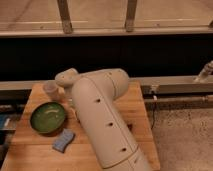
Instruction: Place the eraser in the ceramic cup
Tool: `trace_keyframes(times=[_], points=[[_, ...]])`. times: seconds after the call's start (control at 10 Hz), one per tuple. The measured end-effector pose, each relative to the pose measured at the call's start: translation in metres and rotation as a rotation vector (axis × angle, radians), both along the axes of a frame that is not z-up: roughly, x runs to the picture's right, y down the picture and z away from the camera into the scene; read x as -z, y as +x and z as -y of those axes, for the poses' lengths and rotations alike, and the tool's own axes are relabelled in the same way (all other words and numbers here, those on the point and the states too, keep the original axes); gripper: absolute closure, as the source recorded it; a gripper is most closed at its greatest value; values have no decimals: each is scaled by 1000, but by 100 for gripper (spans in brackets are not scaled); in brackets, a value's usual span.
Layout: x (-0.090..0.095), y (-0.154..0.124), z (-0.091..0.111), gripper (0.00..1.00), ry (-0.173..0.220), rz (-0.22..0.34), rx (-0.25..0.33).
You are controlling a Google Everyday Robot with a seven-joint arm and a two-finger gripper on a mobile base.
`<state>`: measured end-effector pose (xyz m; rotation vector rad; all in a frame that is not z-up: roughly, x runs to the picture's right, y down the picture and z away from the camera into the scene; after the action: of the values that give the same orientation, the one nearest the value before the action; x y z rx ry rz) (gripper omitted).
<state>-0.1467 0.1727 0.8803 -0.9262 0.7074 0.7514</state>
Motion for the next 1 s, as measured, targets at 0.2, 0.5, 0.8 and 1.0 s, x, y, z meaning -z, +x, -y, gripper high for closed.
trace_keyframes(times=[0.2,0.5,0.8,1.0], points=[[2,-1,2,100,3,3,-3],[25,-1,21,100,0,3,1],[27,-1,22,100,10,-4,3],[41,0,37,100,67,-18,1]])
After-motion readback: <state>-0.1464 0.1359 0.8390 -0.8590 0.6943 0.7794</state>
